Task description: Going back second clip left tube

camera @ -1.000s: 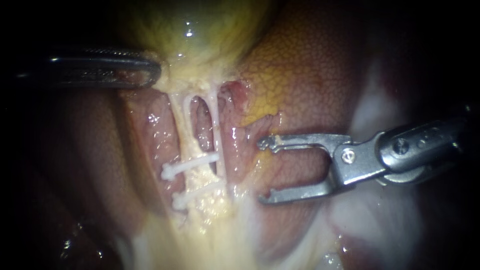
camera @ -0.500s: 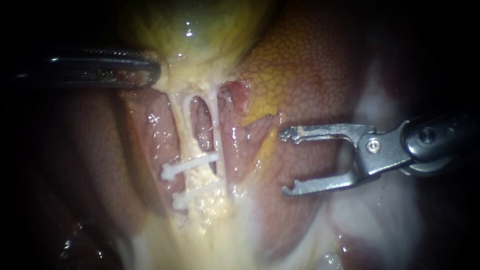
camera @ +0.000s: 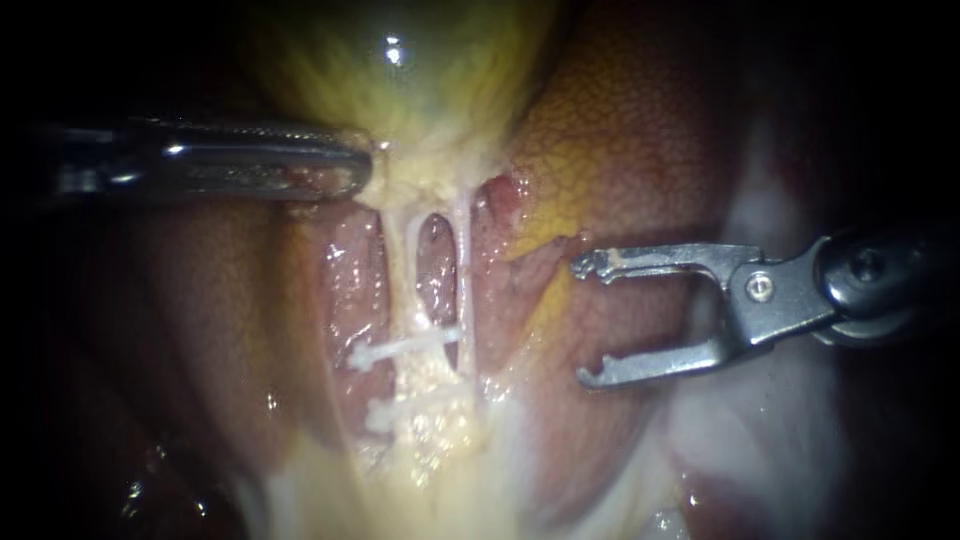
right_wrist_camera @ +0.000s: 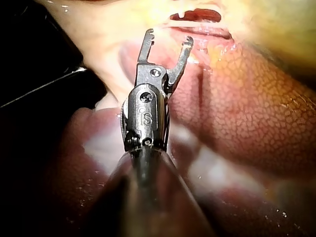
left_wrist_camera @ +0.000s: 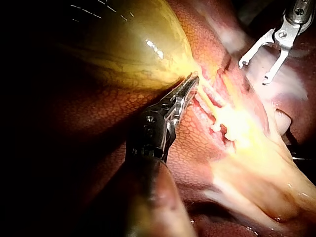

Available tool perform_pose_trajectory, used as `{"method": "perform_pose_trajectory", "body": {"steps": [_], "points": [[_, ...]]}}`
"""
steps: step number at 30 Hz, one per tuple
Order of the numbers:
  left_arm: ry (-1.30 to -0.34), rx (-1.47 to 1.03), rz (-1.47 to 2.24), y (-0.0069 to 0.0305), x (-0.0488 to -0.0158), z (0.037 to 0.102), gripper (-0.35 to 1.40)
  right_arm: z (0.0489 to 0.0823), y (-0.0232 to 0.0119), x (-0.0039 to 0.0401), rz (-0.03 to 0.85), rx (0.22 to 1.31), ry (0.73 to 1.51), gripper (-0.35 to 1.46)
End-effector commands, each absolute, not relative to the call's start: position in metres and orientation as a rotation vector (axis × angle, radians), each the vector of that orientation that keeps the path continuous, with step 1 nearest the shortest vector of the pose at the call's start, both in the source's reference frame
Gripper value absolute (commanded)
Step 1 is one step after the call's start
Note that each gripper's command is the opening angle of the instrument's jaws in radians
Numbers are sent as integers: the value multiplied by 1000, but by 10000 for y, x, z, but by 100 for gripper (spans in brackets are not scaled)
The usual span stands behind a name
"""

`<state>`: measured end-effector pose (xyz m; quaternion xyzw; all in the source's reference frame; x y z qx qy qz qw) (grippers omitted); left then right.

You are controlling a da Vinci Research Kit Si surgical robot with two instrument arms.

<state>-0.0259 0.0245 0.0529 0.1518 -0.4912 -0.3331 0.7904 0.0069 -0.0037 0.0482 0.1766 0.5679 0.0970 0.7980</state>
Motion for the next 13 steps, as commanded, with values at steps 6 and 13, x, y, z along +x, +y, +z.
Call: {"method": "perform_pose_trajectory", "body": {"steps": [6,13], "points": [[-1057,329,-713,247,-259,532,-35,482,-37,69,206,379,1219,48],[-1056,332,-718,247,-258,532,-35,482,-37,70,207,378,1218,49]]}}
